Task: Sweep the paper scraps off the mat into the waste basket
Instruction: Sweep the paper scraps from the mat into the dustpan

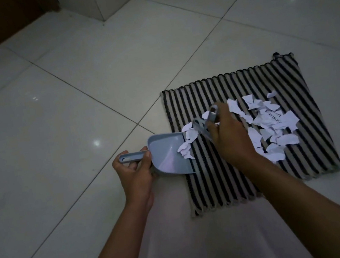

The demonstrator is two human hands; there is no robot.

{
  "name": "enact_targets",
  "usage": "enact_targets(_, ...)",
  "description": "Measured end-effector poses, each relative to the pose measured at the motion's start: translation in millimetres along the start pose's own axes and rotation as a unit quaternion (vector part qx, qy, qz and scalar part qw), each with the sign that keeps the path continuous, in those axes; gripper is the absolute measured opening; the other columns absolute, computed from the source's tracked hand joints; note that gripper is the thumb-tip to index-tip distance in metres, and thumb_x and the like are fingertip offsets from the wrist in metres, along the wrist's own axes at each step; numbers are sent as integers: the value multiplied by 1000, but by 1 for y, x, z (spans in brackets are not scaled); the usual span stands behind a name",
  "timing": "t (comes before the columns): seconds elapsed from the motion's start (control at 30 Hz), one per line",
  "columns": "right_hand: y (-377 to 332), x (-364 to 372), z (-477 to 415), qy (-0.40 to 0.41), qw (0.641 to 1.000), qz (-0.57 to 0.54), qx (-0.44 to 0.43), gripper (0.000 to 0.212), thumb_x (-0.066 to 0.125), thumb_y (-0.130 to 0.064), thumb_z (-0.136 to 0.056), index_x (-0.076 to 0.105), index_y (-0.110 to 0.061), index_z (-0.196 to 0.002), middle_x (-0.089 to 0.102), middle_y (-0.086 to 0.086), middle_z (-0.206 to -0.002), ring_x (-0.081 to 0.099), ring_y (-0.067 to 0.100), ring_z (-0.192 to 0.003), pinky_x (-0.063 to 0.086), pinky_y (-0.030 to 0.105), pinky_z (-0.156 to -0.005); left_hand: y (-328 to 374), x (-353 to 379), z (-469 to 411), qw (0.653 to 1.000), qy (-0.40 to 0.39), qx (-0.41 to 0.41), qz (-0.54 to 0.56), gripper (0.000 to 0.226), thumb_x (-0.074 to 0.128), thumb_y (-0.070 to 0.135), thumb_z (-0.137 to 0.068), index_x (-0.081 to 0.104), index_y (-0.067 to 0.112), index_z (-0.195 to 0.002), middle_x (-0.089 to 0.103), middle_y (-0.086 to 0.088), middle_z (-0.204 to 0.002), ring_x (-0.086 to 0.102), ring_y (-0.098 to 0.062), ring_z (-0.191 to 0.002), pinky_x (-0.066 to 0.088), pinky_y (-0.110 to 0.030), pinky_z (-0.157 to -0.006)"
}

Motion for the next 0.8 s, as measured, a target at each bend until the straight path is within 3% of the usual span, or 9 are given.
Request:
enact_targets(0.1,-2,6,15,-32,999,-20,-26,13,45,-27,-104,37,-32,-113,60,-5,-84,61,12,-71,47,30,-53,2,-1,-3,1000,1,6,-2,47,71,2,-90,39,24,-118,70,-11,-117,72,-16,-94,61,-39,-77)
enact_targets(0.17,3,3,19,-15,999,-47,-21,19,48,-26,-104,36,-32,-117,61,-6,-89,64,10,-75,53,29,-58,4,-2,-4,1000,1,10,0,51,69,2,-91,38,22,-125,70,-10,-117,72,-11,-90,61,-36,-75)
enact_targets(0.3,13,-6,11,49,997,-61,-10,26,52,-20,-102,36,-27,-122,62,-4,-93,64,13,-78,47,17,-58,4,-8,-4,1000,8,19,-10,56,68,2,-91,37,26,-130,70,-6,-113,73,-5,-84,61,-30,-68)
enact_targets(0.47,10,0,-11,72,996,-51,15,26,52,-23,-102,35,-27,-122,58,-3,-98,63,17,-85,54,31,-70,4,-6,-9,1000,10,12,-11,54,69,4,-91,37,29,-128,70,-6,-114,72,-7,-85,61,-30,-68)
enact_targets(0.57,12,2,-10,74,994,-69,41,34,52,-23,-102,34,-20,-130,63,0,-105,66,14,-88,56,32,-70,4,-4,-14,1000,16,2,-8,54,69,3,-91,37,25,-128,69,-10,-116,71,-12,-89,61,-36,-75)
enact_targets(0.7,6,13,15,40,995,-88,10,29,53,-15,-101,38,-17,-126,56,-14,-89,59,-14,-73,46,7,-55,2,-5,-17,1000,19,0,-6,58,71,4,-90,36,19,-134,68,-14,-121,70,-20,-101,57,-50,-89)
enact_targets(0.8,3,15,21,43,994,-104,1,26,54,-15,-101,37,-21,-121,59,-11,-87,61,-10,-71,47,9,-55,0,-5,-17,1000,17,4,-2,58,72,5,-90,36,18,-134,68,-15,-121,69,-25,-107,55,-57,-93)
Point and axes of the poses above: each hand's wrist, its own z-axis away from the middle knuckle, its own x-axis out of the palm, y = z × x, the point moved 2 cm from there along -z, towards the middle knuckle
